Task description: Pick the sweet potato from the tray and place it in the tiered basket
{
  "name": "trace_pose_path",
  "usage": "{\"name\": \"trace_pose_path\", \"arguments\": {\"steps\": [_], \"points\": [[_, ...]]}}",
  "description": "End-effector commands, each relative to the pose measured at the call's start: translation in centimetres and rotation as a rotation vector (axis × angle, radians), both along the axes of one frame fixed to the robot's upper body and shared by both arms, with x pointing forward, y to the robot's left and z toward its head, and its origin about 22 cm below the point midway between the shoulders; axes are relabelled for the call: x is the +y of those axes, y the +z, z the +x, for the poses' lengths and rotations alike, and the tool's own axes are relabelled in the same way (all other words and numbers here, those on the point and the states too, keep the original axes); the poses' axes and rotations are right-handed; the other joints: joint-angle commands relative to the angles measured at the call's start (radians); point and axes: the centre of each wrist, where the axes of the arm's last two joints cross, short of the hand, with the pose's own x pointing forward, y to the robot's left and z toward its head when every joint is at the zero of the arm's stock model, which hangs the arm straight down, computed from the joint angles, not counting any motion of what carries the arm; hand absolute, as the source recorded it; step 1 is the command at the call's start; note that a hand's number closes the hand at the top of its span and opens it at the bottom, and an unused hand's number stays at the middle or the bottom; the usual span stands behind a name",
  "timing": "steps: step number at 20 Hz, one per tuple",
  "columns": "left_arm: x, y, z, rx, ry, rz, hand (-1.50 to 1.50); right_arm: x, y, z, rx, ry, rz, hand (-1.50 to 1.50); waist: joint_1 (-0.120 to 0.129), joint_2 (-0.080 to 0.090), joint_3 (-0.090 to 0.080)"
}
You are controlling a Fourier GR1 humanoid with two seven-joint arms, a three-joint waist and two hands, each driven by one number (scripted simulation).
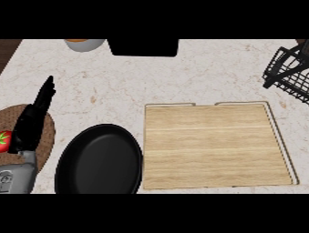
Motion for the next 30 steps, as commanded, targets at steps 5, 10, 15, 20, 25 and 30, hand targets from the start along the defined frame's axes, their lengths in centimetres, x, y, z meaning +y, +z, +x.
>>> {"name": "trace_pose_path", "arguments": {"steps": [5,10,15,20,25,30], "points": [[-1.5,0.7,0.1,-0.009,-0.010,-0.011,0.00,-3.0,-3.9,-1.6,0.017,0.058,0.187,1.50,0.001,0.002,0.001],[0.6,0.3,0.6,-0.006,-0.004,0.001,0.00,-3.7,-5.9,-2.2,-0.042,-0.029,0.363,-1.50,-0.001,0.005,0.001],[-1.2,0.5,0.5,0.000,0.016,-0.017,0.00,-5.1,-4.3,-2.8,-0.189,0.030,0.388,-1.50,-0.011,-0.003,0.001],[1.0,0.2,-0.4,0.015,0.010,-0.002,0.00,-4.3,-4.2,-2.6,-0.378,0.020,0.365,-1.50,-0.016,-0.009,0.000],[2.3,-1.2,0.6,0.009,0.029,0.000,0.00,-5.0,-1.2,-3.1,-0.461,-0.024,0.315,-1.50,-0.036,-0.014,-0.002],[1.7,-0.4,-2.0,0.032,0.055,0.000,0.00,-8.1,-0.3,-5.7,-0.504,-0.116,0.429,-1.50,-0.059,-0.032,-0.002]]}}
